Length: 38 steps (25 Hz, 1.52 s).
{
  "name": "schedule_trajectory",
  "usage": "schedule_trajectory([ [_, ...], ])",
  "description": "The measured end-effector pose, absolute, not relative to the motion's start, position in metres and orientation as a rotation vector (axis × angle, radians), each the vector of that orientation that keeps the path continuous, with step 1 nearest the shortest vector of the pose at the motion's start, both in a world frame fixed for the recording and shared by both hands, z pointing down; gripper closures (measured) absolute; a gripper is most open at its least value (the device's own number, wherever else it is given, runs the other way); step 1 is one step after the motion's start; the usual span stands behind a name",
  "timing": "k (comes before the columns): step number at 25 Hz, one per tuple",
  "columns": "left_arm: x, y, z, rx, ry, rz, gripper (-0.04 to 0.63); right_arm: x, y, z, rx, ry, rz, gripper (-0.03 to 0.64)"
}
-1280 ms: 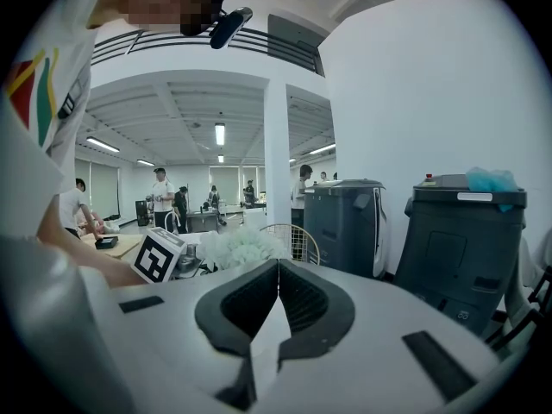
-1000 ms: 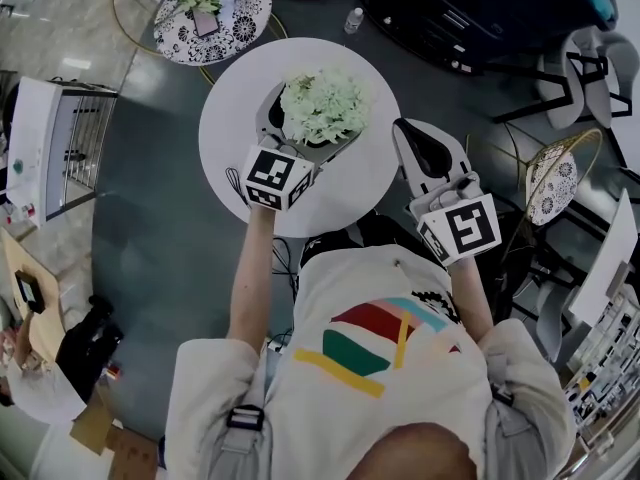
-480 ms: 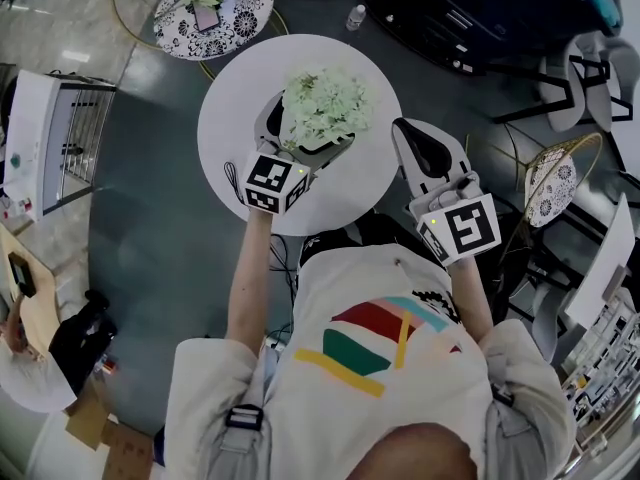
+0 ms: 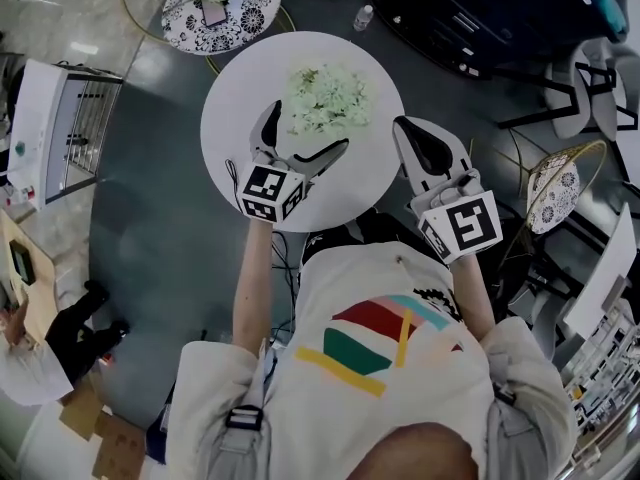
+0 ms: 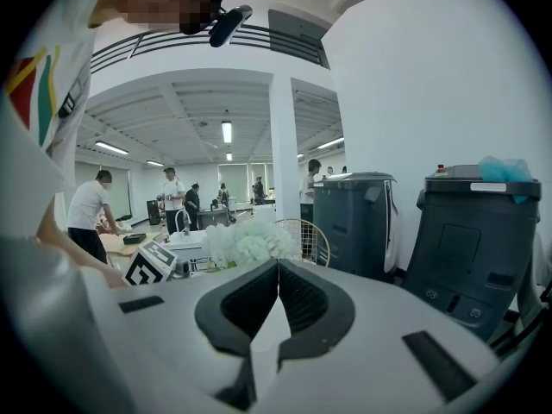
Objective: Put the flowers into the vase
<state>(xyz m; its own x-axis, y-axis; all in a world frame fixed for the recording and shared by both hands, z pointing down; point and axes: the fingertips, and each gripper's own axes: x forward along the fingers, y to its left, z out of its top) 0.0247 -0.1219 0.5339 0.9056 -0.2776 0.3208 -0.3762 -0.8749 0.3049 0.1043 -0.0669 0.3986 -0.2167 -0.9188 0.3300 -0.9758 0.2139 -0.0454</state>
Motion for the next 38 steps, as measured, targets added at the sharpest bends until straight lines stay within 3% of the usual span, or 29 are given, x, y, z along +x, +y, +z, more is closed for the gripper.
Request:
schedule_trajectory([
  [14,-0.03,-0.103,0.487,2.635,-0.66,0.231,0.011,0.105,-0.049,0.382,1.77,-2.368,0.315,0.604],
  [15,-0.035,-0.102,0.479,2.626,-0.684,0.196,0.04,0.106,-0.048,0.38,1.778,-2.382,0.323,0.604],
  [19,-0.049,-0.103,0.45,2.621,-0.77,0.115,0.301,0.109,-0.052,0.364,1.8,-2.44,0.303,0.604],
  [23,-0.051,-0.107,0.412,2.716,-0.911,0.133,0.399,0.109,-0.054,0.353,1.798,-2.477,0.249,0.604],
  [24,-0.054,-0.109,0.4,2.72,-0.975,0.106,0.452,0.109,-0.055,0.35,1.799,-2.485,0.241,0.604],
  [25,-0.058,-0.112,0.388,2.714,-1.046,0.077,0.547,0.108,-0.055,0.347,1.802,-2.491,0.232,0.604],
  [26,-0.062,-0.115,0.376,2.707,-1.11,0.05,0.589,0.107,-0.057,0.344,1.809,-2.496,0.22,0.604],
  [38,-0.083,-0.102,0.282,2.673,-1.401,-0.205,0.589,0.073,-0.058,0.283,1.8,-2.654,0.03,0.604],
])
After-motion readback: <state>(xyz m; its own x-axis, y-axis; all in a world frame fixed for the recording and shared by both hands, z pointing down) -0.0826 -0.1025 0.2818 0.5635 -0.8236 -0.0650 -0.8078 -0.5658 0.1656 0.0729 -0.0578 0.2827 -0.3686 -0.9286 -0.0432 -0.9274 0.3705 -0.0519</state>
